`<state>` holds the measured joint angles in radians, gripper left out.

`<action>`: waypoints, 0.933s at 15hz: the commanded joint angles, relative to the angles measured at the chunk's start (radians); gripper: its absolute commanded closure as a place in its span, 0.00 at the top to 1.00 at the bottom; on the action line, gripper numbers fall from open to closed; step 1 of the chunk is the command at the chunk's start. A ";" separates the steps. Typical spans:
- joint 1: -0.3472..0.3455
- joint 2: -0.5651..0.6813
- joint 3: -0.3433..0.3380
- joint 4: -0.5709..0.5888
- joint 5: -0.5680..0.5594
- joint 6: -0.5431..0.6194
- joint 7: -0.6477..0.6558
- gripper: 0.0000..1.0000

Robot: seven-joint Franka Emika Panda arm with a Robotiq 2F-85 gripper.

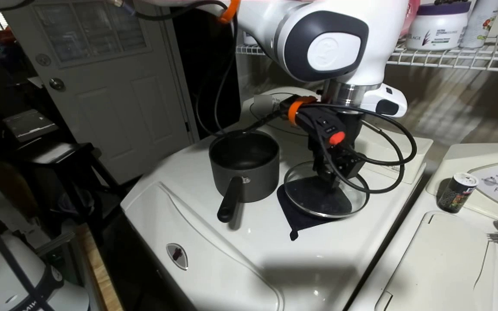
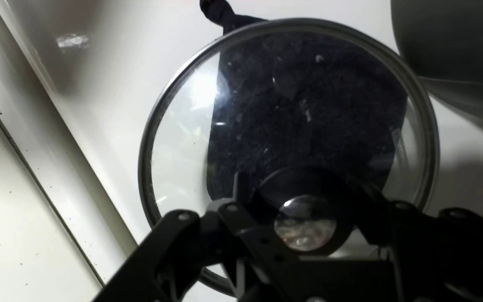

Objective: Pick up the clear oven pot lid and put it on the black oven mat

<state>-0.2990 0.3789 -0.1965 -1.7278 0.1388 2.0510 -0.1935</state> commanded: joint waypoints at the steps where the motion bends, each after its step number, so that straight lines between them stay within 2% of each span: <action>1: -0.016 0.002 0.019 -0.012 0.028 0.032 -0.020 0.34; 14: -0.014 0.036 0.035 -0.043 0.024 0.067 -0.014 0.34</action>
<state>-0.2992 0.4217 -0.1767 -1.7646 0.1389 2.1011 -0.1935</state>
